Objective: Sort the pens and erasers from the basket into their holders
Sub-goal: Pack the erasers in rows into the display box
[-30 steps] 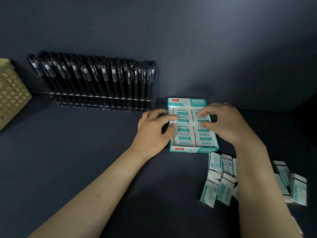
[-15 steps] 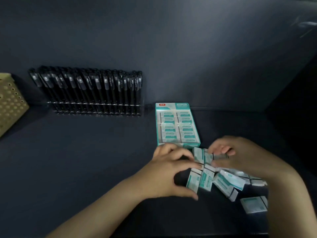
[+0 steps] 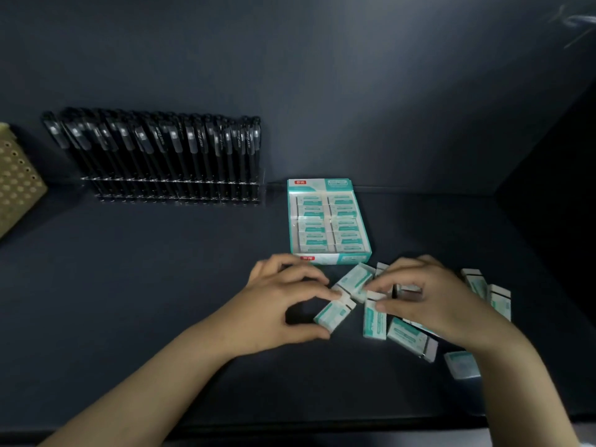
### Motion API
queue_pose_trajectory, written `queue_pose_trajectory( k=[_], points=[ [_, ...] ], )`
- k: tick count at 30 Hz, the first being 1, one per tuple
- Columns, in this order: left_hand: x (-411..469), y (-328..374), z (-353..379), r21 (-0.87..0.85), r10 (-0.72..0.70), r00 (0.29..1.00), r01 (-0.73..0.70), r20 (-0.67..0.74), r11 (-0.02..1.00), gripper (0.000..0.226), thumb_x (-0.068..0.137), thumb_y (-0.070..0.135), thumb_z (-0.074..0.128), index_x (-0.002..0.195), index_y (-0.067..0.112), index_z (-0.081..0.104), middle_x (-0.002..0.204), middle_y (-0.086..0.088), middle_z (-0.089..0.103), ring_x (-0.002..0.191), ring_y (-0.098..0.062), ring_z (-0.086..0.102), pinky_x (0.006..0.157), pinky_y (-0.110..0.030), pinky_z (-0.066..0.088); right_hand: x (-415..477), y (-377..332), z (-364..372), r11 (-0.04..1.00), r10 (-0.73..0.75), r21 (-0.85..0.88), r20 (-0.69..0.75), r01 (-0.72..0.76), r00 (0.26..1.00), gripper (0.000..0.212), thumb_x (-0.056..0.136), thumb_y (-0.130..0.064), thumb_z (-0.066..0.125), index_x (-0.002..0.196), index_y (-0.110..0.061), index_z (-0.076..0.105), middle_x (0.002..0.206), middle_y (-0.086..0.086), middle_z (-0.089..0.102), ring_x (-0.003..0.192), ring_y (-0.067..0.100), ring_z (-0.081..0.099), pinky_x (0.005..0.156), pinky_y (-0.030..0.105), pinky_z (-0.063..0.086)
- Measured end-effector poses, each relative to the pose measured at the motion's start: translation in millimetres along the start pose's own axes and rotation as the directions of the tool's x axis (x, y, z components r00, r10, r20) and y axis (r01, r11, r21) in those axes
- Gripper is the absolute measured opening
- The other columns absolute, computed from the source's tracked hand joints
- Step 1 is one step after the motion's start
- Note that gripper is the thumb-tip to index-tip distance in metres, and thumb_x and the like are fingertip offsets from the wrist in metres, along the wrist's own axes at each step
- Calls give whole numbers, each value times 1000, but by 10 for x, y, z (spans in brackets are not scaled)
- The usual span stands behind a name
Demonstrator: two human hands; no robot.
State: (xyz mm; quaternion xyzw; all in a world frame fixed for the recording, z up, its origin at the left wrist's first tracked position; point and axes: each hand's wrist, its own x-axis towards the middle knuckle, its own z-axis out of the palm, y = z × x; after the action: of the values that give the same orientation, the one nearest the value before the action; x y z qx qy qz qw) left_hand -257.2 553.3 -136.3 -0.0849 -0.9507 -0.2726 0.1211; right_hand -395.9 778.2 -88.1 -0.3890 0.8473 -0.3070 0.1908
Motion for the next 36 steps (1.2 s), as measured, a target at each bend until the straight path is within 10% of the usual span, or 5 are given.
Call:
queue_pose_trajectory(
  k=[9,15,24,30,36],
  points=[
    [-179,-72,-65,28,-111,991,114,-70,993,41,79,59,59,117,42,59,122,30,50,122,0,35,103,-23,21,-183,-102,270,988,-94,-146,-329,47,940,21,66,-51,75,80,-40,64,84,-20,61,92,4,54,87,46,42],
    [-167,-44,-54,16,-129,988,130,-89,991,38,78,60,57,107,37,64,116,28,52,116,1,37,100,-22,23,-314,-122,388,979,-93,-201,-311,31,946,43,62,-29,88,94,-43,63,90,-32,62,99,-6,47,91,24,24],
    [-200,69,-149,-264,-317,945,286,-82,921,38,80,16,76,101,43,57,95,18,64,95,-2,60,79,-7,40,-304,-82,455,965,-155,-254,-360,63,920,48,59,-24,90,98,-38,64,86,-26,61,92,-4,50,88,41,40],
    [-158,103,-255,-597,-440,880,260,-177,759,28,74,19,77,99,28,67,90,8,70,79,-6,63,76,-16,49,-159,-175,273,978,-170,46,-401,205,900,27,73,-13,82,93,-27,69,91,-14,63,86,7,60,75,12,43],
    [158,18,-483,-834,-647,680,94,-344,543,20,76,30,71,91,18,67,81,2,69,76,-13,64,75,-25,54,352,-312,46,969,-228,-3,-396,247,889,17,75,-14,80,89,-21,72,92,-14,63,83,8,57,70,12,42]
  ],
)
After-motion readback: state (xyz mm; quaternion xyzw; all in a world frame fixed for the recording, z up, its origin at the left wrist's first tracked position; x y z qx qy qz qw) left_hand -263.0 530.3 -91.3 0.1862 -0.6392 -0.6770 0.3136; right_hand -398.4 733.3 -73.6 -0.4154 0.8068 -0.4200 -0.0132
